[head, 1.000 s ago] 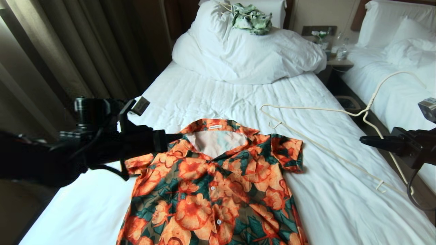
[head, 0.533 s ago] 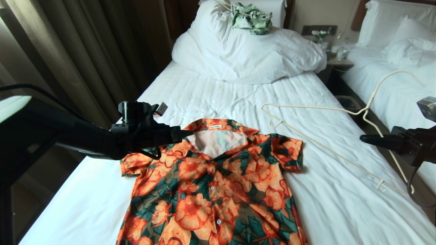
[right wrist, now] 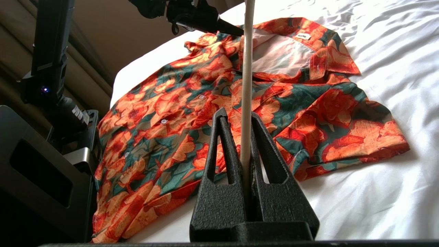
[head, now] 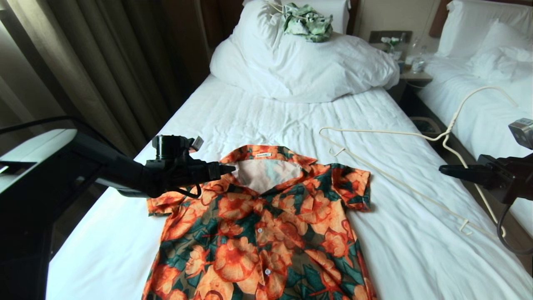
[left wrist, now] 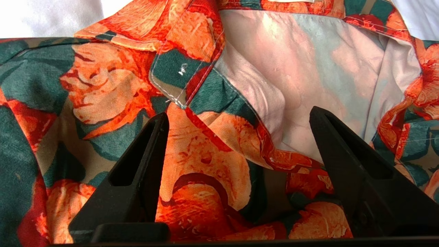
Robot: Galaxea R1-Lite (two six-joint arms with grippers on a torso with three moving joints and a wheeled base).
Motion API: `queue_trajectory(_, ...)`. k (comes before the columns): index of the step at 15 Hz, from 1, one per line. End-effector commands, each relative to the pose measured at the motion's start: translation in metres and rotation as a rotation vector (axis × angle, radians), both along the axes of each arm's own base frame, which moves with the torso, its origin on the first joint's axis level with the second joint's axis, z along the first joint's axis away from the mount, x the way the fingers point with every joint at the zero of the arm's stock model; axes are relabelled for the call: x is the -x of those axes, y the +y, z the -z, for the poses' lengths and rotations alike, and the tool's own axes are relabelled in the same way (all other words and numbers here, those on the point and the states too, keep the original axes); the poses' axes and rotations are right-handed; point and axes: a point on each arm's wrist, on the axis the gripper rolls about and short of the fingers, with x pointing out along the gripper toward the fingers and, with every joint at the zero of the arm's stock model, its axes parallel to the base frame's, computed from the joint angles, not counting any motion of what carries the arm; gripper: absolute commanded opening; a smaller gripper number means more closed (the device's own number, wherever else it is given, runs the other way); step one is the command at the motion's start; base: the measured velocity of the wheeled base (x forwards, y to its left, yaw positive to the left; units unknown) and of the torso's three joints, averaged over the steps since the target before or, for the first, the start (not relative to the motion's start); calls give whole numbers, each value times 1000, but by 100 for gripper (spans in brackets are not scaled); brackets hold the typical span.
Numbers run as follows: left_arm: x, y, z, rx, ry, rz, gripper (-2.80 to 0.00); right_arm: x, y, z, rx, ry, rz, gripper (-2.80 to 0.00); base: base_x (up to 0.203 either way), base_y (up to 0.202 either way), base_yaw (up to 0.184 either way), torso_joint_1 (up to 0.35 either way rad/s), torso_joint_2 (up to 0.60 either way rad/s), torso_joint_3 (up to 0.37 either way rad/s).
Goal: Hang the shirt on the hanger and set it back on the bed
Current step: Lift the shirt and hanger
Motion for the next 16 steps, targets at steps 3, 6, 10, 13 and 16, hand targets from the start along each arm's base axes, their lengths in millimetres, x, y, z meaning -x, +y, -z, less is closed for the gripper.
queue_trajectory(3, -1, -15, 2, 6, 0, 35, 0, -2, 1, 3, -1, 3, -13, -280, 0, 0, 0, 0, 0, 0)
queue_trajectory(6, -7, -27, 4, 33, 4, 43, 0, -3, 1, 3, -1, 4, -14, -280, 0, 0, 0, 0, 0, 0)
queue_trajectory(10, -24, -32, 19, 30, 2, -5, 0, -3, 1, 2, 0, 1, -14, -280, 0, 0, 0, 0, 0, 0)
queue_trajectory(13, -25, -32, 15, 30, -15, -9, -280, -5, 4, 5, -2, 7, -25, -280, 0, 0, 0, 0, 0, 0)
queue_trajectory(16, -25, -31, 12, 34, -39, -15, -280, -6, 4, 6, -3, 10, -26, -280, 0, 0, 0, 0, 0, 0)
